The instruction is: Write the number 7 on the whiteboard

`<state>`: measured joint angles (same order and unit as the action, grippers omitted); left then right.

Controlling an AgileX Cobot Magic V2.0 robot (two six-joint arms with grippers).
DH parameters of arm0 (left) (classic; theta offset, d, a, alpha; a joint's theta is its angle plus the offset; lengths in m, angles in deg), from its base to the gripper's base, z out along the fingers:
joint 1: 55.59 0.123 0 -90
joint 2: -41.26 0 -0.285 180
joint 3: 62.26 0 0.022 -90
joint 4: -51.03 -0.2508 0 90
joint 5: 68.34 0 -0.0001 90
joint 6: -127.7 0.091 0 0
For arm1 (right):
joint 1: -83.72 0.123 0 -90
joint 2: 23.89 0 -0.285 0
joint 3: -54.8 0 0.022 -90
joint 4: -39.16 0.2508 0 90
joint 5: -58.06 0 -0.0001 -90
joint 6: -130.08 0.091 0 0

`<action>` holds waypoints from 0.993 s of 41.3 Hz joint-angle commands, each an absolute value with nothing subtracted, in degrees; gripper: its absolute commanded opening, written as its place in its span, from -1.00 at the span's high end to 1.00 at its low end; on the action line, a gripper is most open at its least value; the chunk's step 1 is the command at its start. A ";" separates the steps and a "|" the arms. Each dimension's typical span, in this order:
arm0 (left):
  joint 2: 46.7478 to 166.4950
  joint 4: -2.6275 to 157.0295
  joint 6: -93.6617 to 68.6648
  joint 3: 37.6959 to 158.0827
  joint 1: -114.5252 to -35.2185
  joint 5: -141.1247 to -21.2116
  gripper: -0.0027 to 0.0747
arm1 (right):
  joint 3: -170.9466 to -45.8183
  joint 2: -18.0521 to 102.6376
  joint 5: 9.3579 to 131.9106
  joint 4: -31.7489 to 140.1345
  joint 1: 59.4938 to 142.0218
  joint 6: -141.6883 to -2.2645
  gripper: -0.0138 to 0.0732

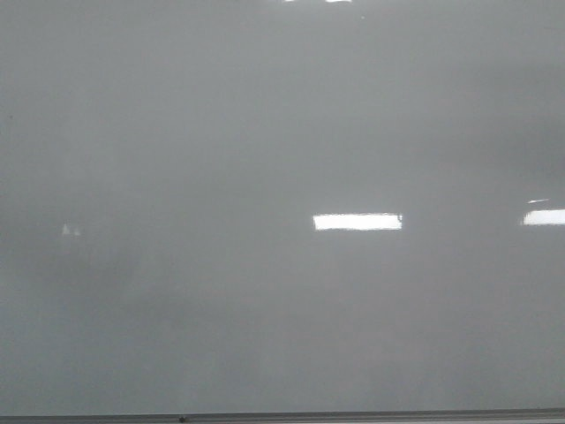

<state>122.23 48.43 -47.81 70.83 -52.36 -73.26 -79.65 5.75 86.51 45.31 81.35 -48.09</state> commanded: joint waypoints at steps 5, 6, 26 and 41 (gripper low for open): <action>127.01 49.31 -47.97 72.60 -49.18 -64.73 -0.62 | -81.55 6.58 81.59 44.77 81.44 -48.02 -0.56; 127.41 49.31 -47.97 72.60 -49.05 -63.83 -0.62 | -81.55 6.58 81.59 44.77 81.44 -48.02 -0.56; 134.06 49.31 -47.97 72.60 -49.04 -52.17 -0.47 | -81.55 6.58 80.96 44.77 81.44 -48.02 -0.56; 133.58 48.89 -47.88 72.60 -49.04 -52.31 0.70 | -81.55 6.58 80.85 44.77 81.44 -48.02 -0.56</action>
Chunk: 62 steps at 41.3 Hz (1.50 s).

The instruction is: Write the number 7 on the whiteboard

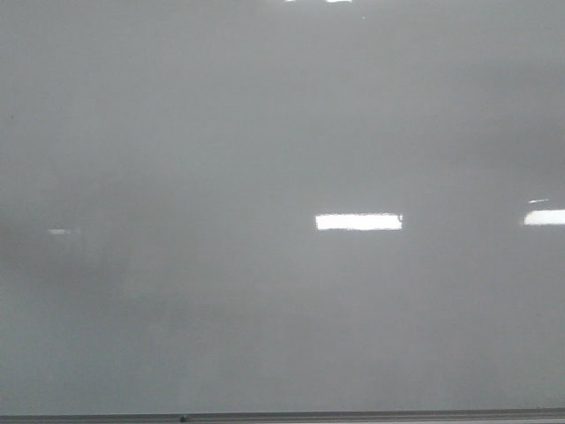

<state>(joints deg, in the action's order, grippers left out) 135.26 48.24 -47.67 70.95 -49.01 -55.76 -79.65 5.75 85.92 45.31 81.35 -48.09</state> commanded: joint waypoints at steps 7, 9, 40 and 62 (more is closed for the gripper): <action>129.16 48.99 -47.88 72.60 -49.04 -58.91 0.98 | -81.55 6.58 80.73 44.77 81.44 -48.02 -0.56; 127.12 49.53 -47.88 72.60 -49.04 -60.46 0.98 | -81.55 6.58 80.73 44.77 81.44 -48.02 -0.56; 105.01 57.35 -32.29 86.94 -85.52 -108.90 0.98 | -89.13 16.60 96.71 48.36 92.74 -56.66 -0.56; 101.76 56.91 -21.12 87.08 -115.68 -102.65 0.98 | -105.34 38.46 110.07 77.45 125.38 -91.55 -0.56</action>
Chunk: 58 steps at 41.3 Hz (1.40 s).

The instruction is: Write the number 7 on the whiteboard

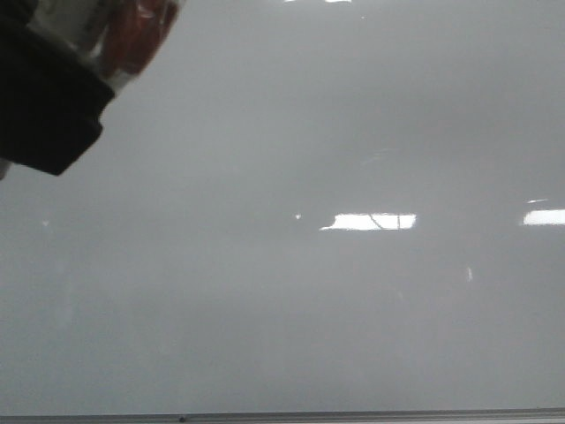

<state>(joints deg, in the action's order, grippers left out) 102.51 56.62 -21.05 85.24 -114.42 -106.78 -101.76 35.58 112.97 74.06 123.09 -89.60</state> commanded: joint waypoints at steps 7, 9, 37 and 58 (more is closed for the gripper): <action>101.76 56.89 -21.12 87.08 -115.74 -102.55 0.98 | -109.96 43.97 107.67 77.45 130.09 -91.86 -0.56; 101.76 56.89 -21.12 87.08 -115.74 -102.46 0.98 | -111.01 45.68 107.67 77.45 130.82 -91.86 -0.56; 101.76 57.00 -21.51 87.08 -115.74 -97.91 0.87 | -115.10 52.50 109.27 78.68 131.75 -91.86 0.43; 83.99 57.00 -26.63 83.64 -115.74 -104.76 -0.26 | -115.10 52.25 107.89 76.31 127.66 -91.86 0.84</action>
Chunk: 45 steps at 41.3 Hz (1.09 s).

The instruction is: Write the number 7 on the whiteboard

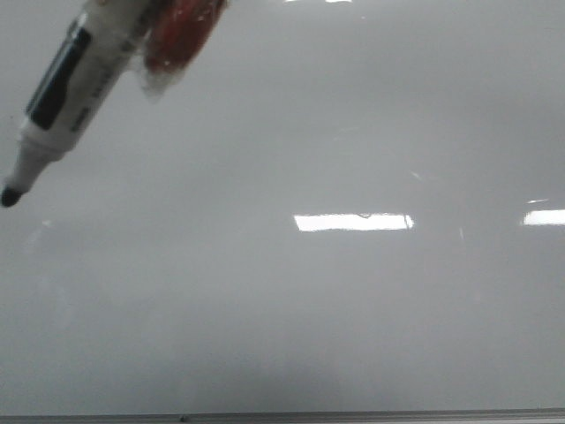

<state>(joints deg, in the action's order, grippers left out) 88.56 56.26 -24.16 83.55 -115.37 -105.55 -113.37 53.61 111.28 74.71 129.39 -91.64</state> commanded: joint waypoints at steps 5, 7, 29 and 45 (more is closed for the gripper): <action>74.84 59.03 -29.57 80.25 -115.74 -110.25 0.38 | -115.10 52.25 106.26 76.31 124.00 -91.86 0.84; 72.21 60.04 -29.57 79.36 -115.74 -110.84 0.63 | -115.10 52.25 105.69 76.31 122.81 -91.86 0.84; 65.84 62.00 -29.65 77.62 -115.74 -110.74 0.98 | -115.10 55.04 85.03 77.30 118.53 -84.19 0.83; 65.84 61.90 -29.65 77.62 -115.74 -110.74 0.98 | -115.21 67.83 67.14 78.82 117.87 -84.14 0.84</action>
<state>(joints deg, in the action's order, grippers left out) 65.26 60.77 -29.14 76.25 -115.37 -114.73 -113.37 69.01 71.12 77.75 118.26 -84.33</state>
